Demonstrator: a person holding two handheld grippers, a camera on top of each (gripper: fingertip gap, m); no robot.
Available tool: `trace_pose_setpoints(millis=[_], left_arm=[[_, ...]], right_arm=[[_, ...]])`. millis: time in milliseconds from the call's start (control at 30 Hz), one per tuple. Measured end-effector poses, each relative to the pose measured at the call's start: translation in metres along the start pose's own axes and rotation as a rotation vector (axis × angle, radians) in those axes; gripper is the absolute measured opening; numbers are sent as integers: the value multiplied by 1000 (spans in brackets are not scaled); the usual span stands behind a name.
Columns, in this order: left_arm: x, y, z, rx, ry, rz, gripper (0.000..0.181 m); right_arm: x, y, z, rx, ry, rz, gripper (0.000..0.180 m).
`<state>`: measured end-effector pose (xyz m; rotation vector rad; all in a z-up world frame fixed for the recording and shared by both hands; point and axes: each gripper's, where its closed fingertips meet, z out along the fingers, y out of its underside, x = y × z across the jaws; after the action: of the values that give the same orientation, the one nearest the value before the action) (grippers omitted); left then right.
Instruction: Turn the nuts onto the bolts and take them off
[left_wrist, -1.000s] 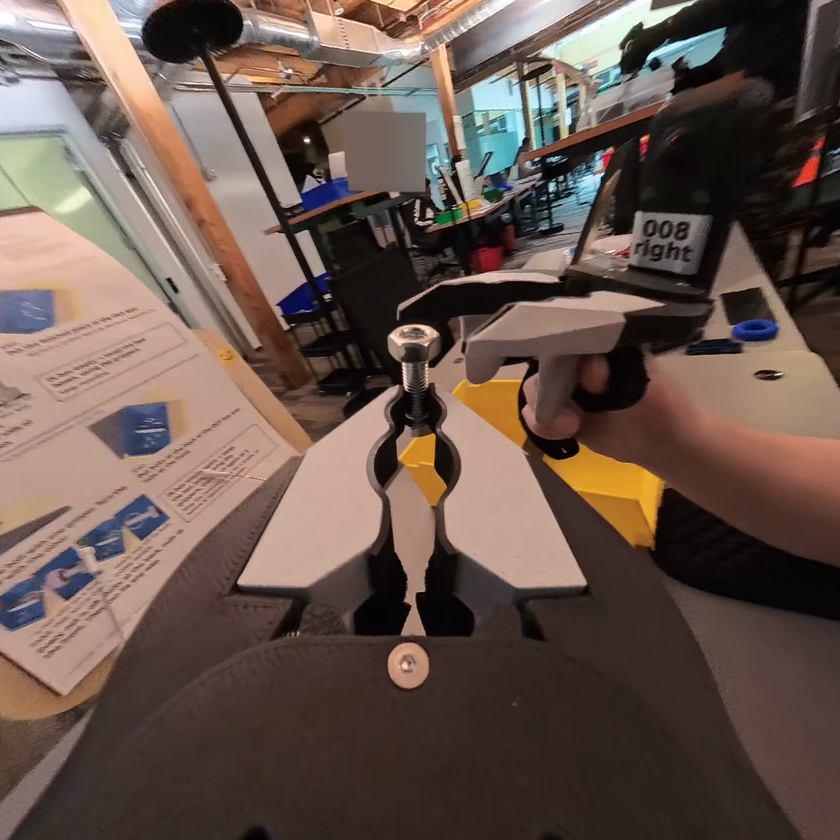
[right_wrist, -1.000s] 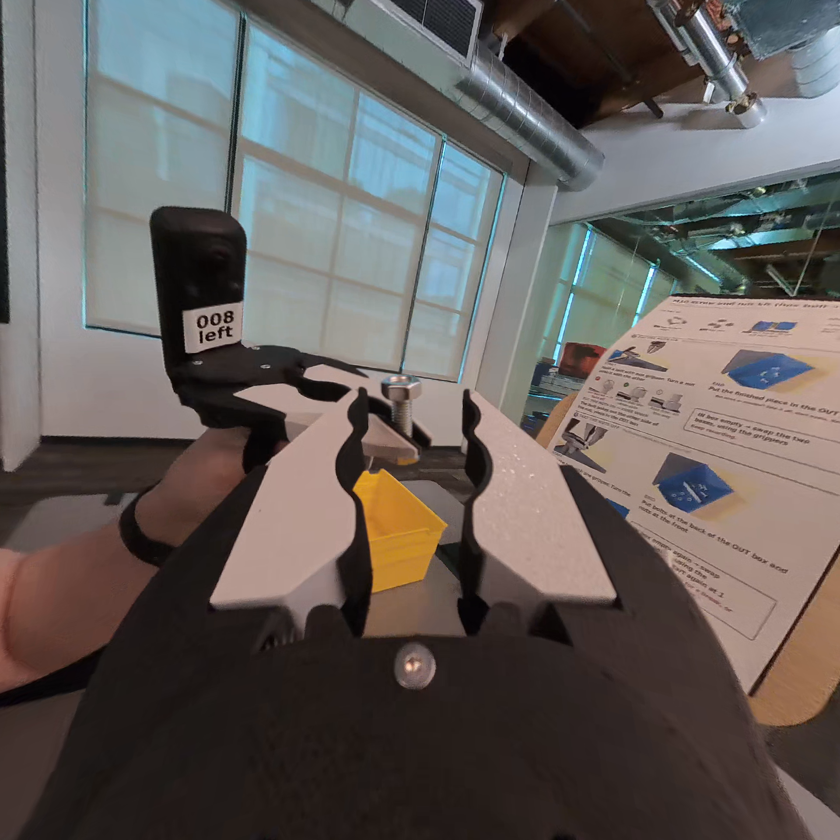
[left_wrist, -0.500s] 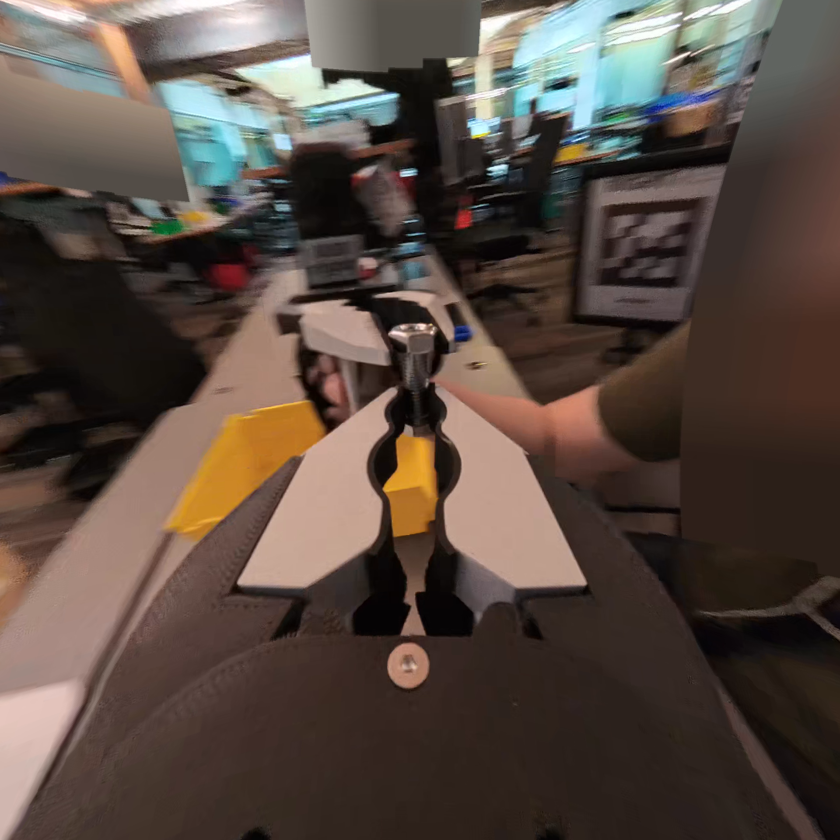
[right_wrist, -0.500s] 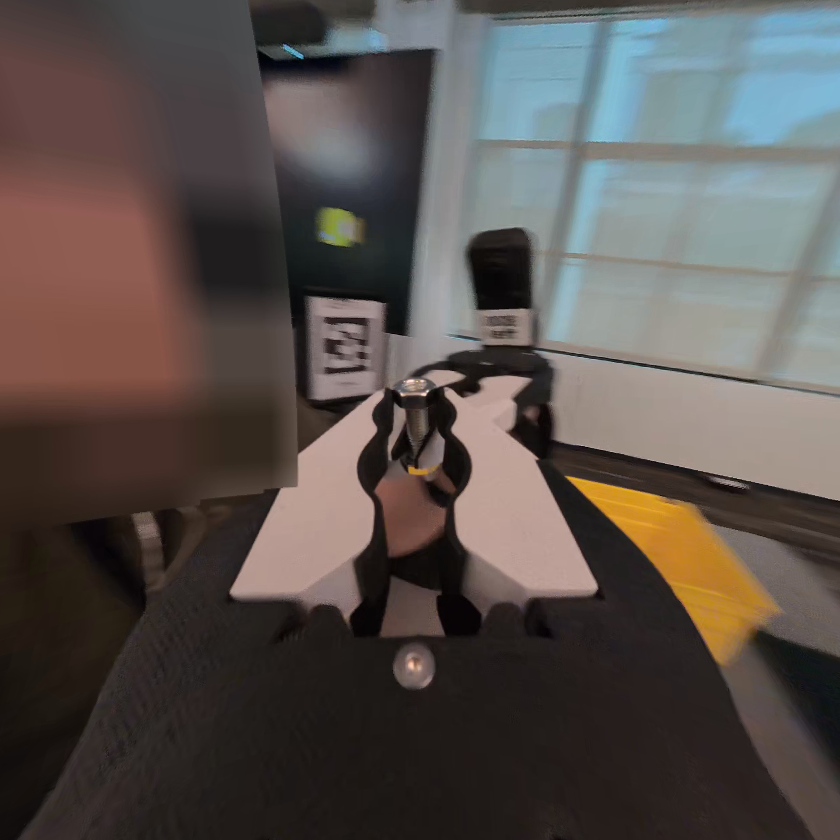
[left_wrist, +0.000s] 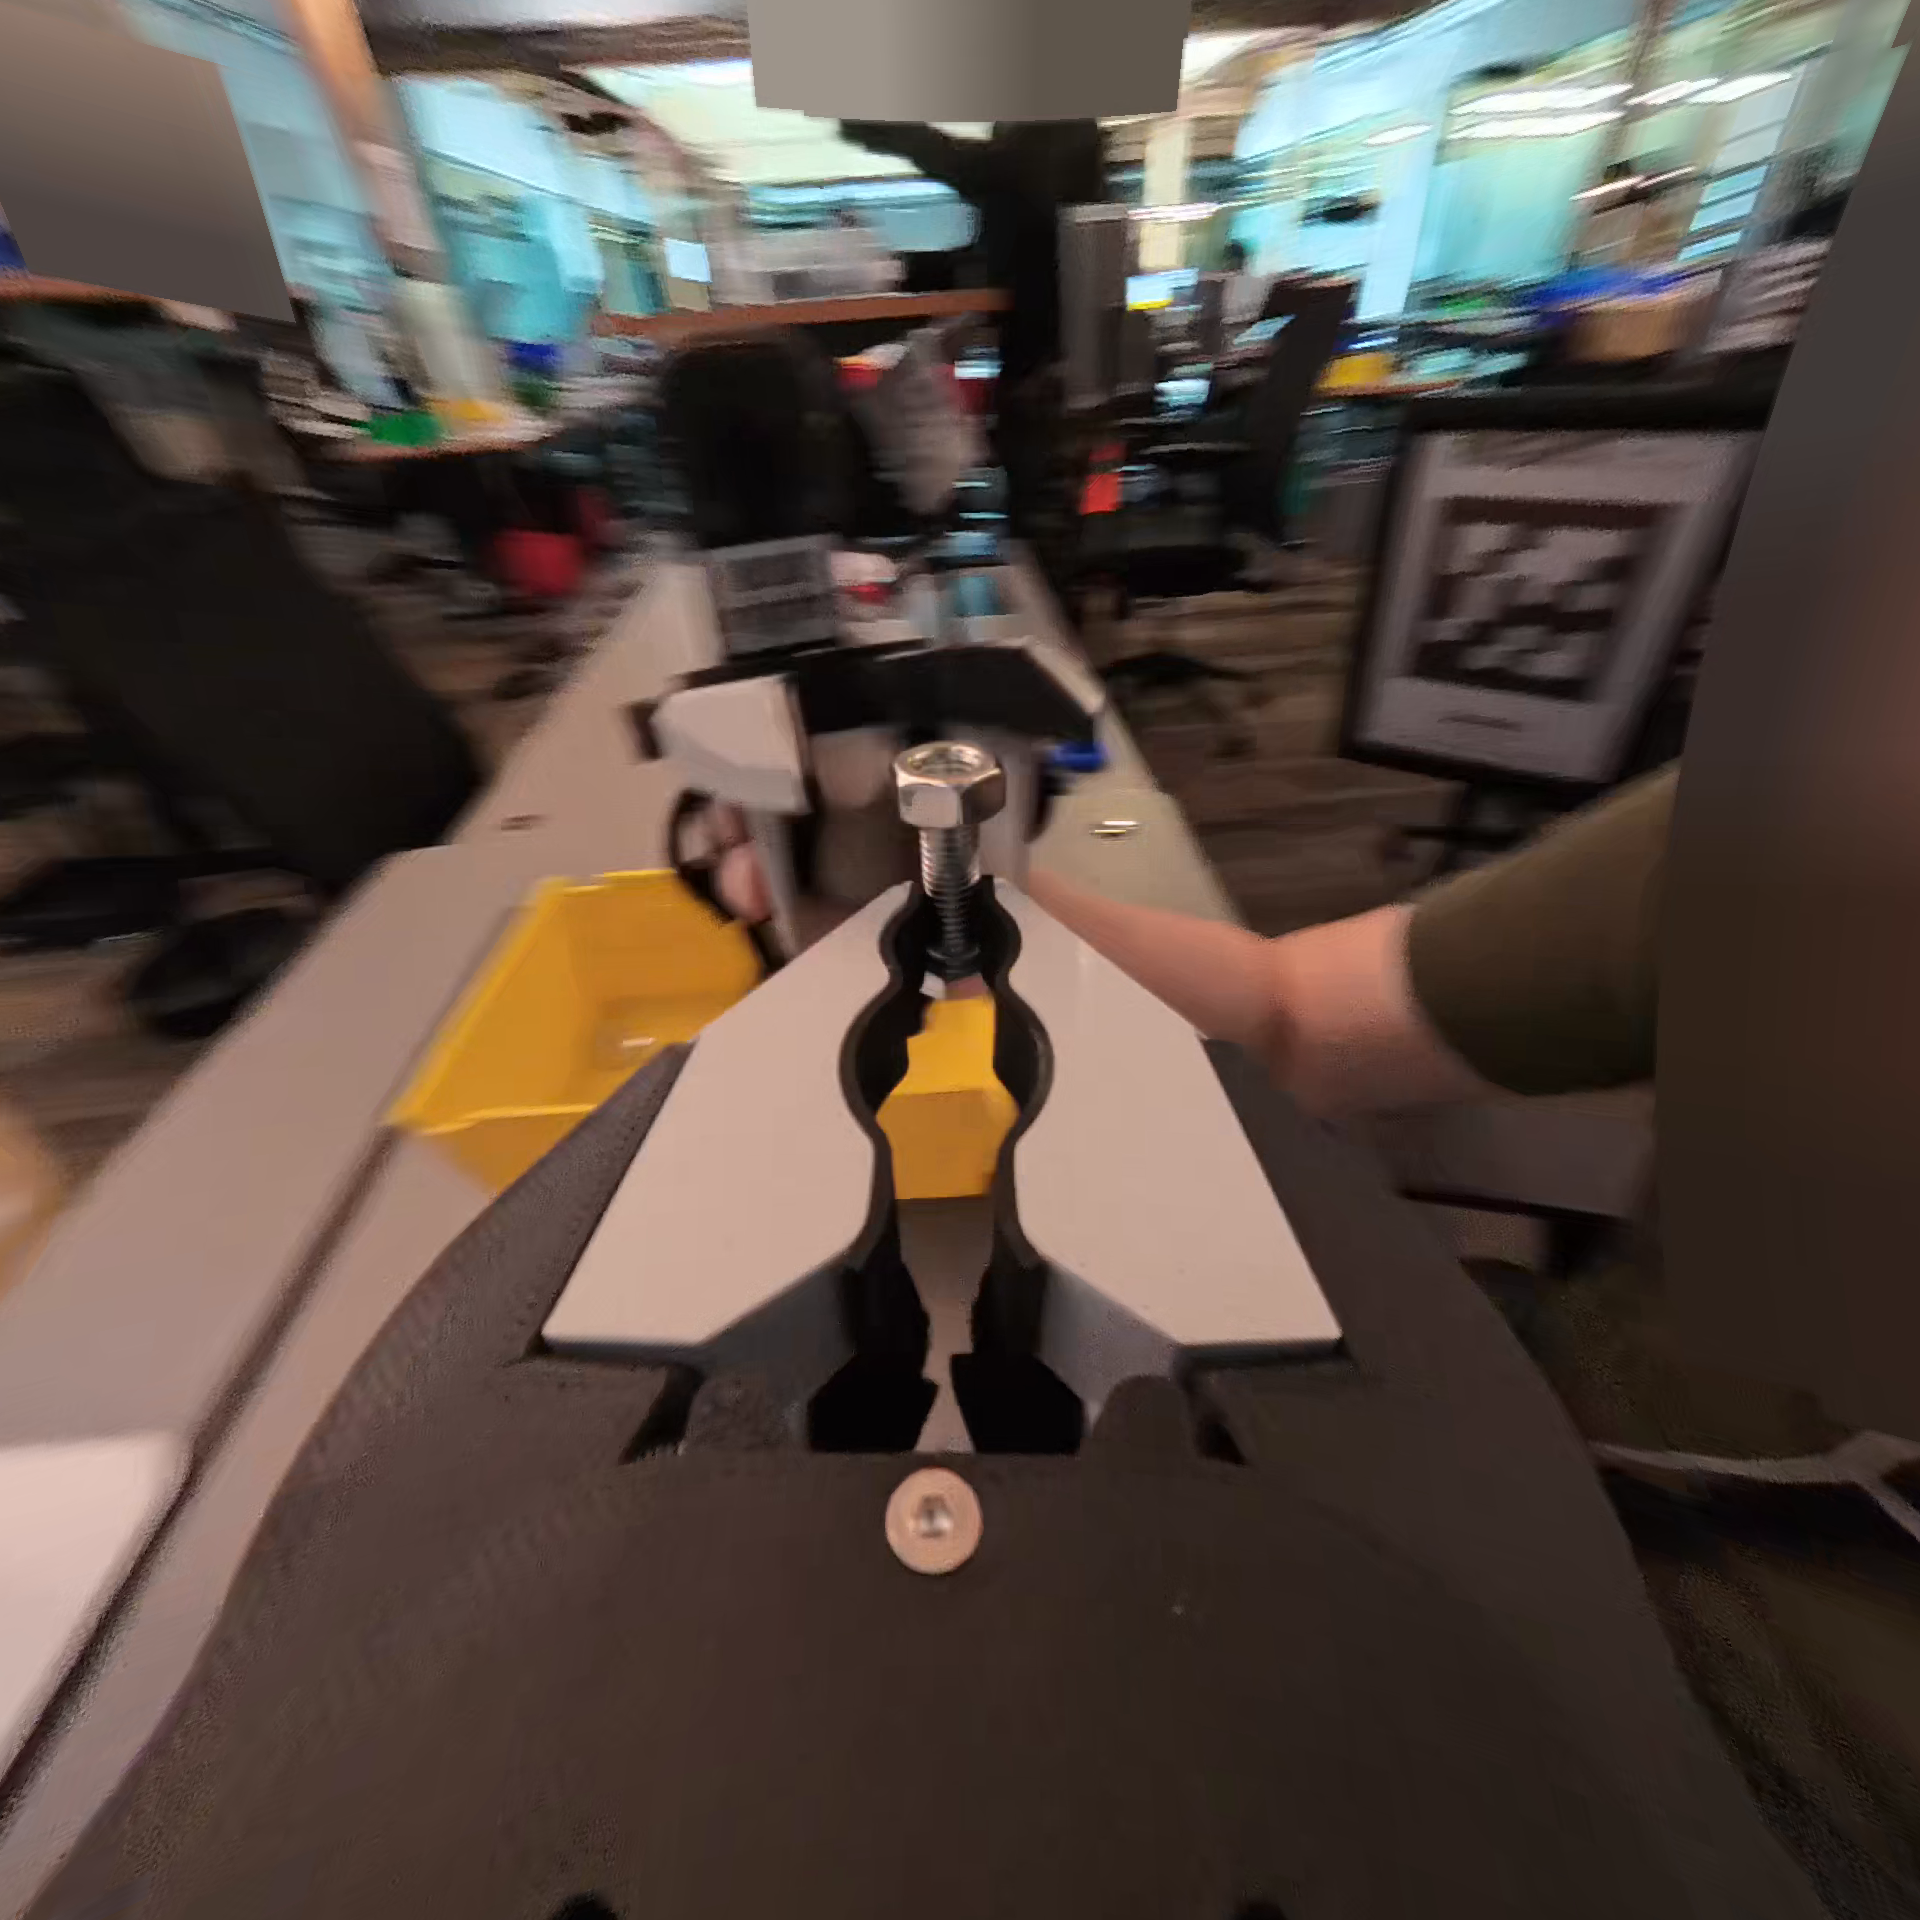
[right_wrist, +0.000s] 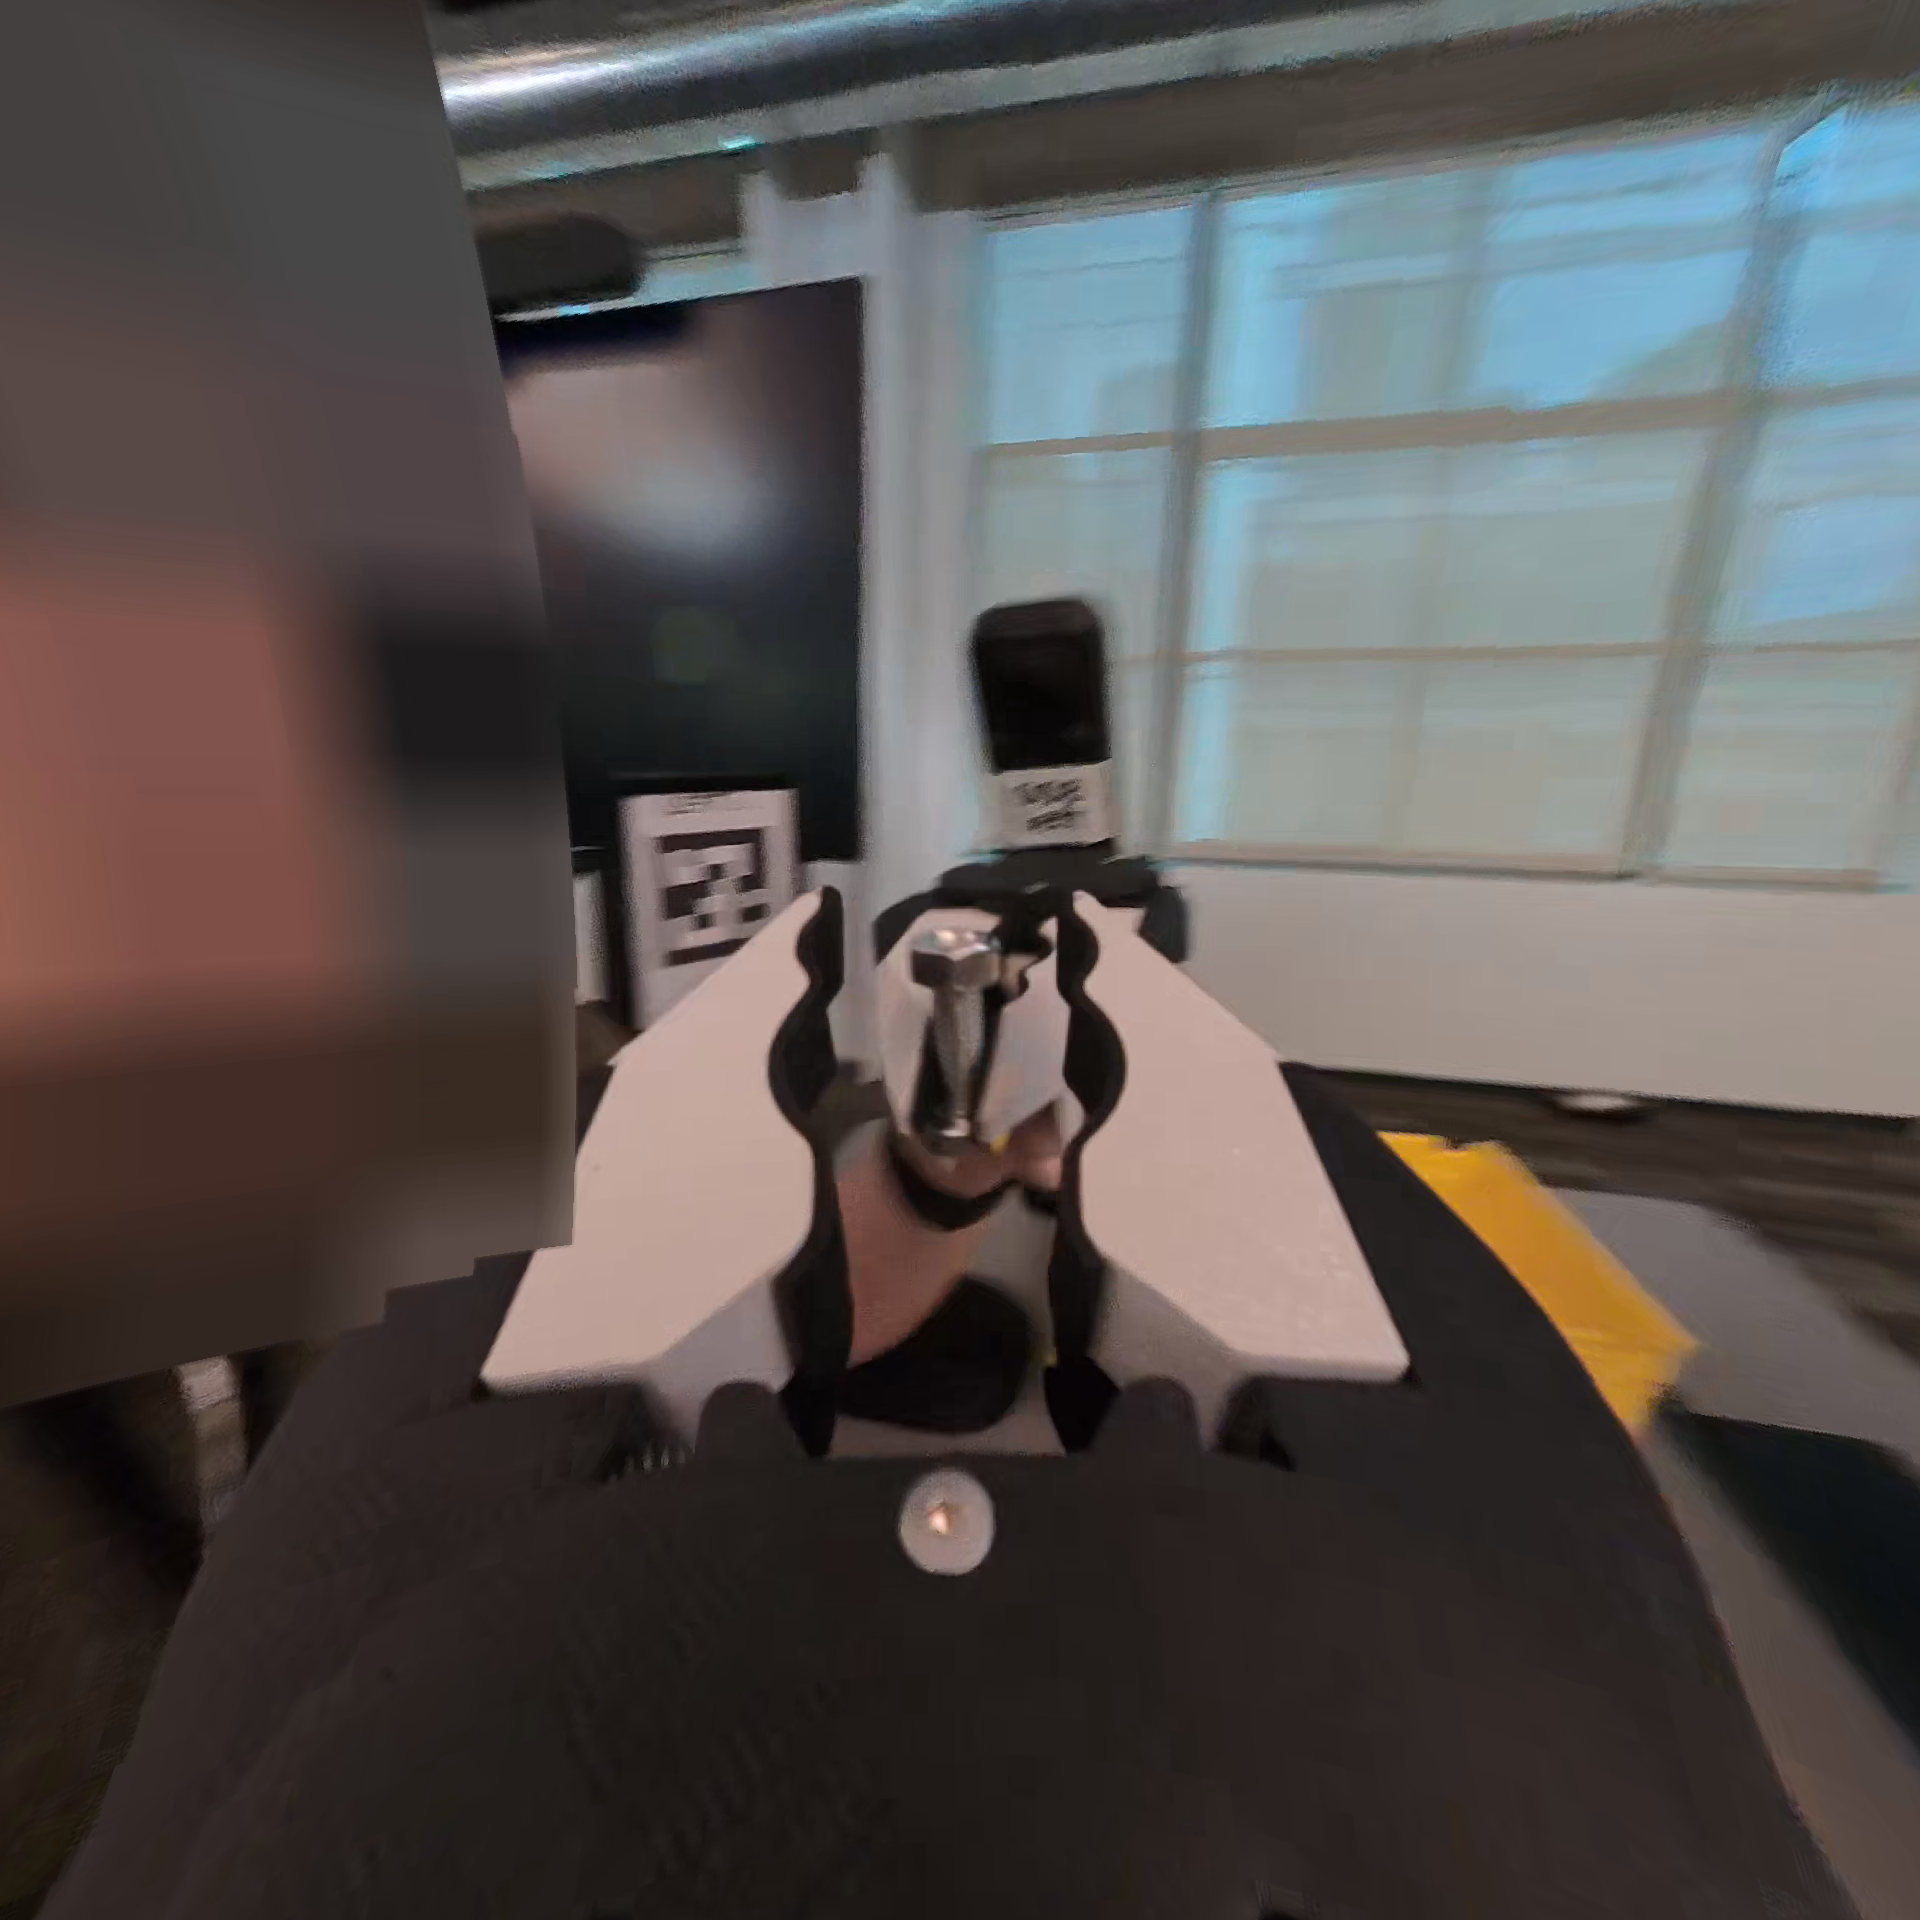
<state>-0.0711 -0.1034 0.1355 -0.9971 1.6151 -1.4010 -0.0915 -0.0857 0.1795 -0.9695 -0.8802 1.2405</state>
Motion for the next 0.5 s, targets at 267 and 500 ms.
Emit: trace_pose_setpoints(millis=[267,500], left_arm=[[-67,-18,-37,20,-657,328,7],[-60,-14,-24,-17,-664,390,7]], right_arm=[[29,-20,-3,-30,627,-602,36],[36,-1,7,-82,650,-574,21]])
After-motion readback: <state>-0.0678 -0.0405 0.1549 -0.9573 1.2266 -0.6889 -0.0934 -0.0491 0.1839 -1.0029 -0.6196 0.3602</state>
